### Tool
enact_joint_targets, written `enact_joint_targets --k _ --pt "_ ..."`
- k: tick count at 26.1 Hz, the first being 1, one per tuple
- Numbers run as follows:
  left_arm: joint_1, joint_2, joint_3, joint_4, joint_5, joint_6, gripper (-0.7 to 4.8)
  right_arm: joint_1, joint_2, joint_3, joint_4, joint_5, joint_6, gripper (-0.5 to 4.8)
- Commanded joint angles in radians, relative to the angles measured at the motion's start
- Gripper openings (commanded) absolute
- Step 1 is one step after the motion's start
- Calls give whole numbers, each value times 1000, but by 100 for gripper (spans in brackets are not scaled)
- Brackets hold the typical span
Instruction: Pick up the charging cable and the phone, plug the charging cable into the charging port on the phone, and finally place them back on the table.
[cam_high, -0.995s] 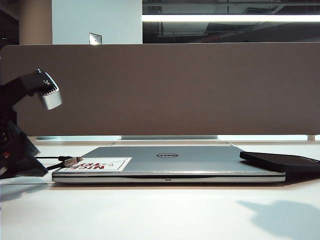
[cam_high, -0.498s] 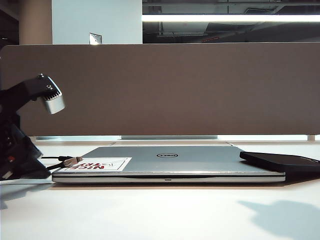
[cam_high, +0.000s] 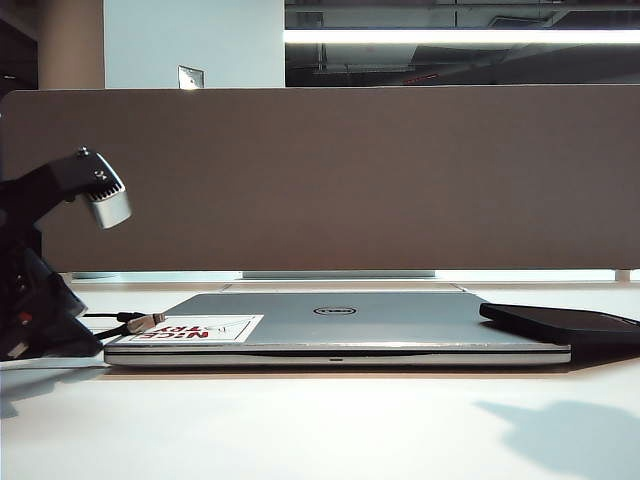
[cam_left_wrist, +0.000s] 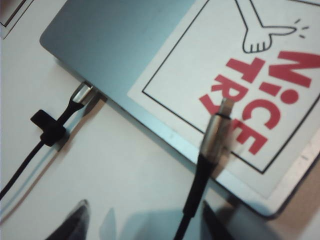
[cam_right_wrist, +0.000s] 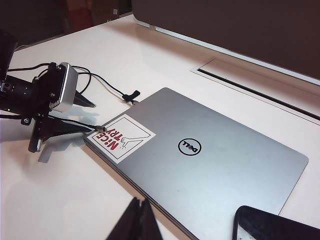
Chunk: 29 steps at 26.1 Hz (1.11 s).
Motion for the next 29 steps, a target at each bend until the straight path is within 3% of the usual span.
enact_joint_targets --k 1,29 --pt "-1 -2 2 13 1 0 277 -1 -2 3 19 -1 -3 -2" --pt "-1 4 3 21 0 26 277 -1 -2 3 25 -1 -3 -2"
